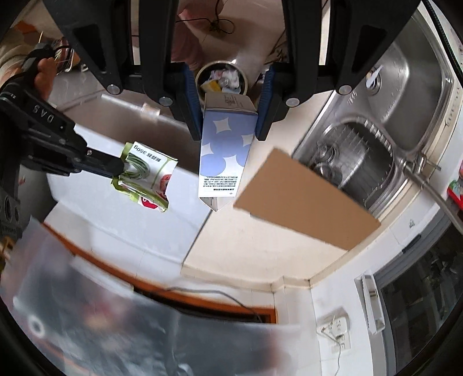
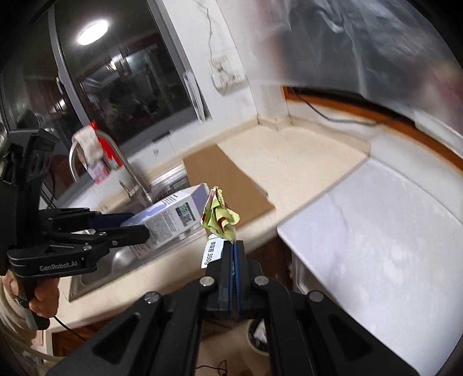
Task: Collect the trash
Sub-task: 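Carry the carton and pouch down toward the floor bin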
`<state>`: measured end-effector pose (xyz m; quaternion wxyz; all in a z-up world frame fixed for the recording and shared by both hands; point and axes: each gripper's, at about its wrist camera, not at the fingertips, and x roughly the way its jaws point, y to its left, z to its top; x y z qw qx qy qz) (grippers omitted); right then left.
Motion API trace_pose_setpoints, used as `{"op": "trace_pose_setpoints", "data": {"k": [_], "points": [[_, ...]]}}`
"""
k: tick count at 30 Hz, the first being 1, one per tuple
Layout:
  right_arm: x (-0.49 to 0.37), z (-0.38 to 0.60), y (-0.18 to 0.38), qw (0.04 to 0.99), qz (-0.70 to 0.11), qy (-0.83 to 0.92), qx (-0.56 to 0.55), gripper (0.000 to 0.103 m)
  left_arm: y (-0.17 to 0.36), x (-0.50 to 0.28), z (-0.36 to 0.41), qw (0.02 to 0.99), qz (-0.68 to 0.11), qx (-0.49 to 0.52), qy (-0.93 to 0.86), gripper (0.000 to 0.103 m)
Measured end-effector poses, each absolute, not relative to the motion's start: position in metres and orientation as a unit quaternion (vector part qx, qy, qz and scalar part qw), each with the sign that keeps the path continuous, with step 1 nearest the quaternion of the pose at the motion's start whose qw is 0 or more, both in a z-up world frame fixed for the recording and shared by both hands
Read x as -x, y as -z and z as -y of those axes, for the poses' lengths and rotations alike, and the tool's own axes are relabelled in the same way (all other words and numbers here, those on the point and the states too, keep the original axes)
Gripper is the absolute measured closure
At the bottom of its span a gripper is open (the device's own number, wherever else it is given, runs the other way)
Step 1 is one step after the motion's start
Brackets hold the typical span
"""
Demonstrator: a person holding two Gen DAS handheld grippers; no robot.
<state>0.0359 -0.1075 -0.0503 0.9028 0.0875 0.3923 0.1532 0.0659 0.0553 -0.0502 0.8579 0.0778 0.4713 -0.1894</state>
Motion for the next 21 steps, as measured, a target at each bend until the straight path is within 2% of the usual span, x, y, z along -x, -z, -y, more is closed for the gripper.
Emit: {"op": "trace_pose_setpoints", "data": {"k": [6,11,17,21], "points": [[-0.027,0.111,0.101,0.881,-0.444,-0.137,-0.088,0.102,0.106,-0.055,-0.056,0.839,-0.511,-0.057,0.179,0.068],[-0.036,0.118,0.167,0.853,-0.497,-0.130,-0.093,0.102,0.176,-0.051,-0.045,0.818,-0.549,-0.045,0.168,0.068],[-0.054,0.121,0.274,0.824,-0.545,-0.126,-0.087,0.102,0.292,-0.056,-0.030,0.797,-0.585,-0.031,0.148,0.068],[-0.067,0.120,0.363,0.810,-0.568,-0.123,-0.079,0.102,0.394,-0.063,-0.024,0.786,-0.605,-0.025,0.127,0.068]]}}
